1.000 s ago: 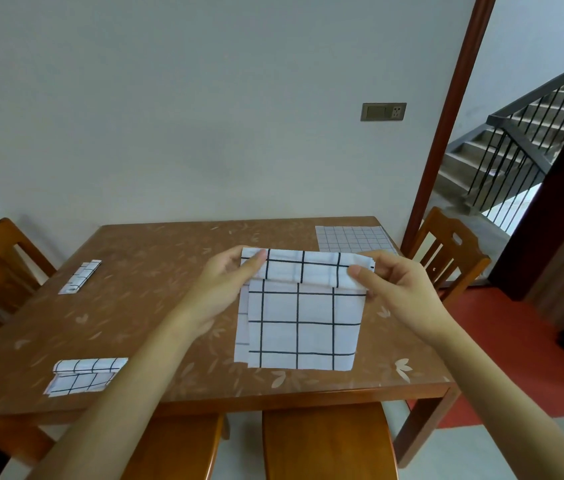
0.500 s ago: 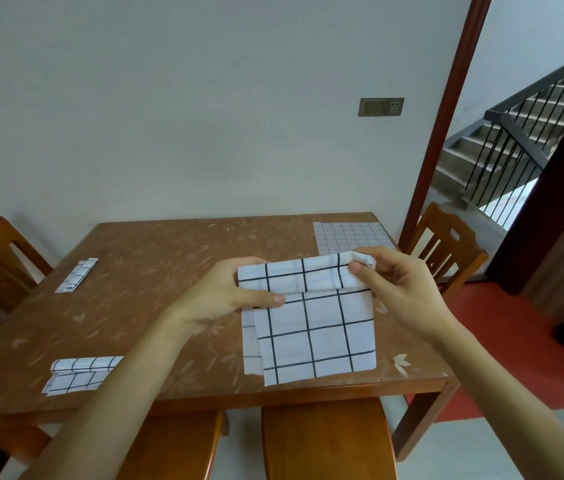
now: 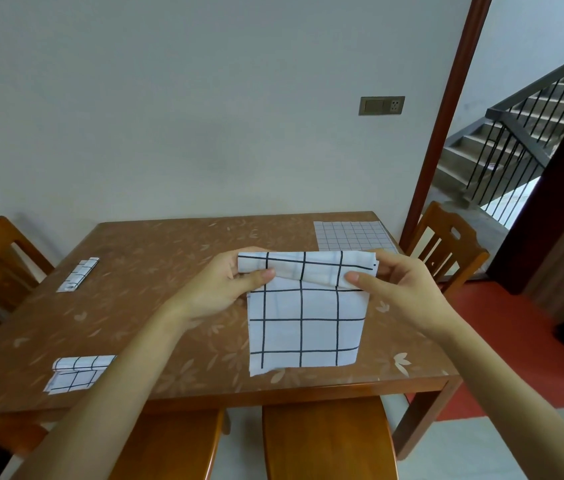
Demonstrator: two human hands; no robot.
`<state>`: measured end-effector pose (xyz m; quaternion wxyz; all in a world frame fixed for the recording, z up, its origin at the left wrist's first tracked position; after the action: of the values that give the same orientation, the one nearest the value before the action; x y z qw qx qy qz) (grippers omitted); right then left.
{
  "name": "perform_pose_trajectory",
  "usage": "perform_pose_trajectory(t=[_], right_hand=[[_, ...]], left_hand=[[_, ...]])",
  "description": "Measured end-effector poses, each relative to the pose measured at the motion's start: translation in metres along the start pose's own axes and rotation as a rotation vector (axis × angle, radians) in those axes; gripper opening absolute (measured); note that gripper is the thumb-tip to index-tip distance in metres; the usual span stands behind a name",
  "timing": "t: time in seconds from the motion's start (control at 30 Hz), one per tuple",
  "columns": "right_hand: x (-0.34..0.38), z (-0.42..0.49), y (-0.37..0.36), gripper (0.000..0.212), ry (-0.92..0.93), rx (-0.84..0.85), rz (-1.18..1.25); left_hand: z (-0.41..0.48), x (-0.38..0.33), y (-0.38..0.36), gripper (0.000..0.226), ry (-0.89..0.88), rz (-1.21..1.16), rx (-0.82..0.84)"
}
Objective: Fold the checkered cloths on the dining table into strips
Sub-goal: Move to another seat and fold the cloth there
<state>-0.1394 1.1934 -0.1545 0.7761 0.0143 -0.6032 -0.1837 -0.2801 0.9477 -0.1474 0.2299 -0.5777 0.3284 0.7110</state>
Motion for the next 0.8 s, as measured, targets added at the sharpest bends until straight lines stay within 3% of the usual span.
perform_pose_trajectory(t=[0.1,0.23,0.3,0.37,0.47,0.67,0.8], right_hand=[[0.001,-0.001,-0.001,0.02,0.111,-0.105,-0.026],[-0.001,0.0,0.002,0.026,0.285,-0.135,-0.169],[-0.006,0.001,0.005,0.03,0.315,-0.115,-0.188],[-0.008,0.0,0.006,0.033,0.301,-0.089,-0.171],[-0.011,-0.001,0.006,0.033,0.248,-0.076,-0.122],[-0.015,-0.002,0.01,0.018,0.008,-0.217,-0.087],[-0.017,0.003,0.003,0.027,-0.291,-0.166,0.28]], left_hand=[[-0.001,0.006,0.0,0.039,0.105,-0.152,-0.021],[-0.001,0.009,-0.001,0.073,0.297,-0.388,0.067],[0.001,0.006,-0.001,0.065,0.306,-0.437,0.018],[0.002,0.006,-0.003,0.043,0.259,-0.377,-0.022],[0.002,0.007,-0.004,0.032,0.204,-0.218,-0.063],[0.0,0.008,-0.002,0.044,0.045,-0.09,-0.174],[0.0,0.009,-0.006,0.05,-0.047,-0.021,-0.269]])
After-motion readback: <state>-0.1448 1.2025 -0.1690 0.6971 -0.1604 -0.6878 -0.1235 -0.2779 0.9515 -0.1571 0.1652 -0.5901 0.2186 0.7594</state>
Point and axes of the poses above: each hand's wrist, its own z-axis towards the middle knuckle, its own y-axis out of the back of the hand, x = y × z, the point moved 1 cm from there along z, towards the middle knuckle, and after that the axes turned 4 degrees about -z, right-handed, at the moved point
